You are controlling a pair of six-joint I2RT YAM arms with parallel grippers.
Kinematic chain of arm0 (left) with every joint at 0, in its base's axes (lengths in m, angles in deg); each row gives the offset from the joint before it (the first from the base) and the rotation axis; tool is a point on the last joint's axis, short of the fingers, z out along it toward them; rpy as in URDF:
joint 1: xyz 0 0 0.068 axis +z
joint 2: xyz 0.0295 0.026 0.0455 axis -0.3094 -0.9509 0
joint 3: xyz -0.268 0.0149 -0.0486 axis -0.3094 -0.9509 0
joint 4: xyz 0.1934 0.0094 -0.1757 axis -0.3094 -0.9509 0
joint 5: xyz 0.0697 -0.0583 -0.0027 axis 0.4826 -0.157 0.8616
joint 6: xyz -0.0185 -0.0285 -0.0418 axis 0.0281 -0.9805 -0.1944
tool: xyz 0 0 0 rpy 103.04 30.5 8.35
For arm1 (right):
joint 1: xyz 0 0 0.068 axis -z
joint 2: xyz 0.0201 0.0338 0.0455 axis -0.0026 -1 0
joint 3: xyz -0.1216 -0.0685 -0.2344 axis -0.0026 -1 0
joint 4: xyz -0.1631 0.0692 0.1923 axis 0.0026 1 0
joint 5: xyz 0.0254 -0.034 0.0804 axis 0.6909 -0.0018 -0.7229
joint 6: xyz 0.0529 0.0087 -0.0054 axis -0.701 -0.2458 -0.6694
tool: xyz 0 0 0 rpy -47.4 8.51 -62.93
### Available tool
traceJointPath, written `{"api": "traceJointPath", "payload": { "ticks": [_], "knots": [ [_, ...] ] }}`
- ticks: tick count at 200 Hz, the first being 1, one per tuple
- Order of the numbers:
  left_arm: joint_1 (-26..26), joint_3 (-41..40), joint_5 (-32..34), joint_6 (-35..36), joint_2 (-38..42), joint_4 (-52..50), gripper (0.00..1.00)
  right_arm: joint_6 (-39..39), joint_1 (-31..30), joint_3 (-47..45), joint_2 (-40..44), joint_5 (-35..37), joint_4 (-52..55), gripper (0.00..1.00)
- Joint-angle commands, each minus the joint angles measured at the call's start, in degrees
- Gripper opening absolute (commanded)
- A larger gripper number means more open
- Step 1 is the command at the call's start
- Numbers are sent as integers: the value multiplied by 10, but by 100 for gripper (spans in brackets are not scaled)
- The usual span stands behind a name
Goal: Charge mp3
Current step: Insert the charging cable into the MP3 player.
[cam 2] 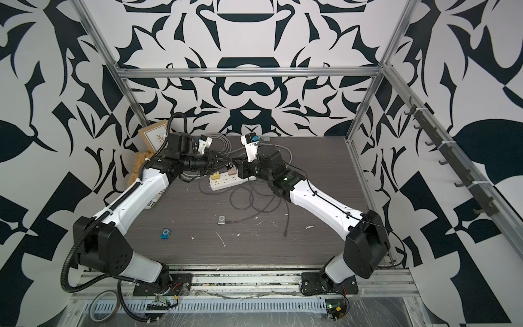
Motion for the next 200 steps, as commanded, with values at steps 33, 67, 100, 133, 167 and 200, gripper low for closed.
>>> {"api": "traceJointPath", "payload": {
  "ticks": [33,67,100,133,167,200],
  "knots": [
    [-15,53,-83,-11,20,79,0,-20,-13,-27,-42,-27,92,0],
    [-15,49,-88,-10,23,83,0,-20,-13,-13,-62,-34,114,0],
    [-15,57,-91,-25,23,91,0,-26,-15,-28,-69,-41,104,0],
    [-15,57,-102,-34,23,110,0,-30,-16,-38,-78,-41,102,0],
    [-15,50,-108,-33,30,105,0,-30,-17,-27,-82,-41,109,0],
    [-15,55,-109,-31,32,98,0,-26,-16,-10,-88,-45,128,0]
  ]
}}
